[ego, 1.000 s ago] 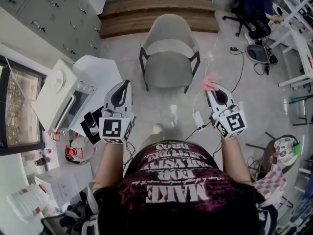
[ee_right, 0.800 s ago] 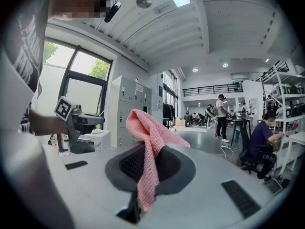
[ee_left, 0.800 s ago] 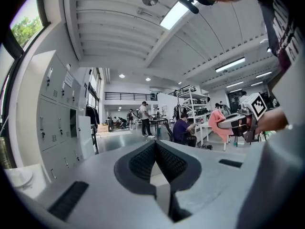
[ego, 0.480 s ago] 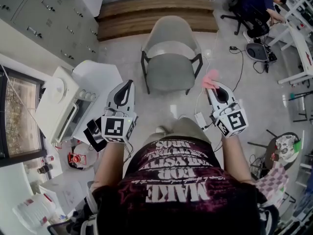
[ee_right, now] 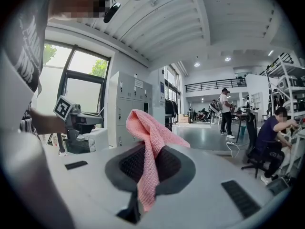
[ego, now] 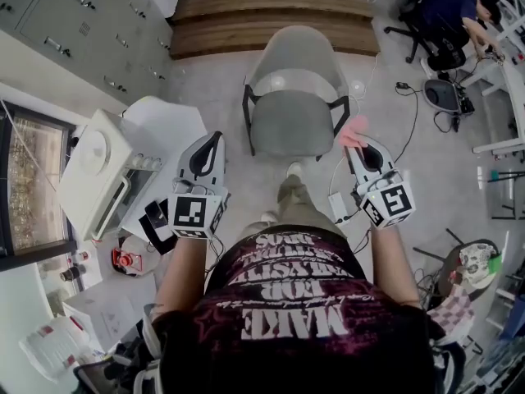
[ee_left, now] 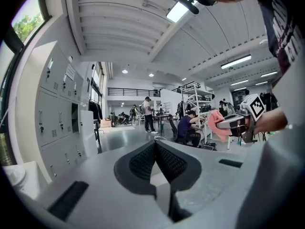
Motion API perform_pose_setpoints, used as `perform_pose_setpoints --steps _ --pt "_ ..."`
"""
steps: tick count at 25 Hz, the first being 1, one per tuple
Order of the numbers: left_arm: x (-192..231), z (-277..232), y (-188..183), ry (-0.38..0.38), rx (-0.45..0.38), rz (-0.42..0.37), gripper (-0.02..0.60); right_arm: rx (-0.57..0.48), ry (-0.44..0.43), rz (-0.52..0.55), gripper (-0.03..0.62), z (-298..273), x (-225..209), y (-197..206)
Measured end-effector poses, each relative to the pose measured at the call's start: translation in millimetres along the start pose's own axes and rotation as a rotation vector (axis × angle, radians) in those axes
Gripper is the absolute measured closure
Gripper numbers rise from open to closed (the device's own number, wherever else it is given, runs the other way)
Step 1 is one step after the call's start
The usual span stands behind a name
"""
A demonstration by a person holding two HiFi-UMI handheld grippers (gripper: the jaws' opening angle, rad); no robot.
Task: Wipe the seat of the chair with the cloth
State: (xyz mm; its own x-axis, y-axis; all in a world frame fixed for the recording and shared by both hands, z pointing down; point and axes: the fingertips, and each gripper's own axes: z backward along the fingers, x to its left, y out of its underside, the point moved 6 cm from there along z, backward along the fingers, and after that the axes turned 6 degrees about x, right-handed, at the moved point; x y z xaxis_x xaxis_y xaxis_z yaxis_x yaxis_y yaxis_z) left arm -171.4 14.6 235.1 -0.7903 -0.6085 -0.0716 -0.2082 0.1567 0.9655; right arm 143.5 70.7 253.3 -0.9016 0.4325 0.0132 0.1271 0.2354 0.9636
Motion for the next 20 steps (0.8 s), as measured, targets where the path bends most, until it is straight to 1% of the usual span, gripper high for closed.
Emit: perform_pose_setpoints --steps 7,12,16,20 --pt "18.3 -49.9 4.1 -0.027 0.058 0.005 0.578 0.029 -0.053 -0.031 0.565 -57.4 -36.8 12.1" --pt "30.0 -98.6 13.3 -0.028 0.102 0.014 0.578 0.076 -0.095 -0.052 0.565 -102.7 -64.9 33.7" --pt "36.1 -141.9 35.1 -0.021 0.157 0.023 0.578 0.107 -0.133 -0.064 0.565 -143.0 -85.2 57.0" --pt "42.5 -180.3 56.2 -0.040 0.183 0.050 0.578 0.143 -0.172 -0.075 0.565 -182.6 -100.6 86.7"
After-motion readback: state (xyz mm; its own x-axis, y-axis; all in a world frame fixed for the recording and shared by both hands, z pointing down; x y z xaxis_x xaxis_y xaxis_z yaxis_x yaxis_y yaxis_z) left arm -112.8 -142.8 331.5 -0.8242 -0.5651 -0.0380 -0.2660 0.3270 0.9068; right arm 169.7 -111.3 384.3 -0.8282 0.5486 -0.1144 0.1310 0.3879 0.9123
